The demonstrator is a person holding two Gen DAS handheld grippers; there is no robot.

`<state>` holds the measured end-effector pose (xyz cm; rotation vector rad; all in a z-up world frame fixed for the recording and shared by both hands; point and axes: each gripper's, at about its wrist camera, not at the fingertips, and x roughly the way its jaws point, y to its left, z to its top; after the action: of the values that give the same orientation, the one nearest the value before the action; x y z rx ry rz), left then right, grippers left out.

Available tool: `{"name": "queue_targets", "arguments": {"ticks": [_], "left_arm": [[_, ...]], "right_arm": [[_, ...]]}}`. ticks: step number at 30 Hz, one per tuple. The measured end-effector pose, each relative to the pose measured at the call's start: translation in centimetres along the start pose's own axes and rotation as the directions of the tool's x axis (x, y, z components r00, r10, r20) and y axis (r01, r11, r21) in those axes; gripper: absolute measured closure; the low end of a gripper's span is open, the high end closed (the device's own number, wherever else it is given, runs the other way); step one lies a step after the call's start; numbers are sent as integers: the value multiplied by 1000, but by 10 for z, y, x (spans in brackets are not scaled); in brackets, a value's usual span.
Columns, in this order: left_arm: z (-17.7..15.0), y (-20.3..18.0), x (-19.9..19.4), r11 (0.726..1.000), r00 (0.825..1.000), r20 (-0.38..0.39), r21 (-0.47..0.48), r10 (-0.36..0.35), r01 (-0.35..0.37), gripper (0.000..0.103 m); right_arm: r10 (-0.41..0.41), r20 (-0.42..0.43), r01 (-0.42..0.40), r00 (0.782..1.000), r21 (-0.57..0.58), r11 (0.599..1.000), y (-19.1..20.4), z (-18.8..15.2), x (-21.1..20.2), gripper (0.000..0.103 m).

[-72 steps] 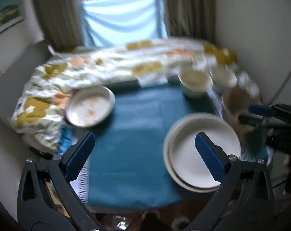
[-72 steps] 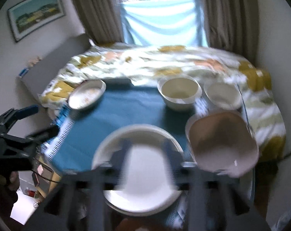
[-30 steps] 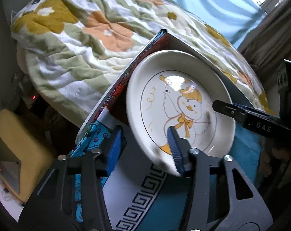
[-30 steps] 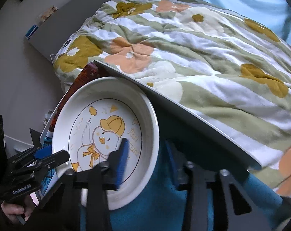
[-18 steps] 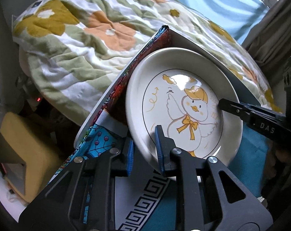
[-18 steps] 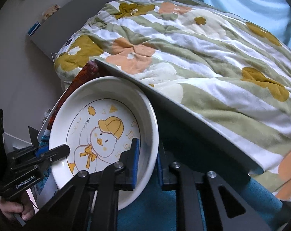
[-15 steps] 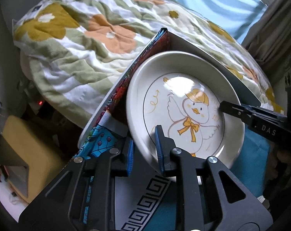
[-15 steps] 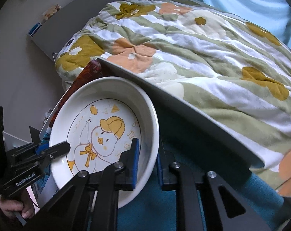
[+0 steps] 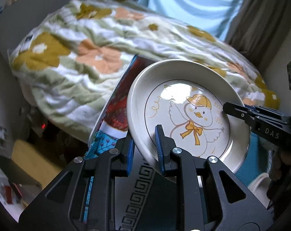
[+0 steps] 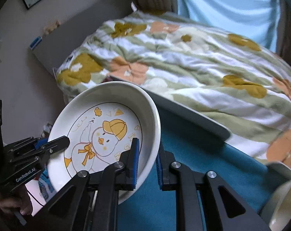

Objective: Organize plates and bowls
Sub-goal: 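Lift the duck plate with both grippers and carry it over the stacked plates, then lower the duck plate onto the white plate and open both grippers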

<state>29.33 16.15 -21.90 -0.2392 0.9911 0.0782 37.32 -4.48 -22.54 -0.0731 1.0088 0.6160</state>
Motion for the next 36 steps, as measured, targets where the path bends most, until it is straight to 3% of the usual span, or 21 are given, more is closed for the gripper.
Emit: {"name": "queue_targets", "arguments": {"ticks": [10,19,26,36], "left_arm": [[-2,-69,-82,968,990,62,225,-129,112,85],[-59,-149,-110,920,974,11,332,-226,210,85],[-129,-195,-105,893,961,-63,356,-271,275,85],[-206,-204,-82,874,954,-166,386,-251,297,85]], "right_arm": [[-137,145,115,980,151,982,6,-43,-121,88],[-230,162,177,960,285,942,-21,-127,-200,88],[-278,121,229,953,315,921,-42,-200,-226,88],[-253,59,210,966,397,893,-54,-283,-212,88]]}}
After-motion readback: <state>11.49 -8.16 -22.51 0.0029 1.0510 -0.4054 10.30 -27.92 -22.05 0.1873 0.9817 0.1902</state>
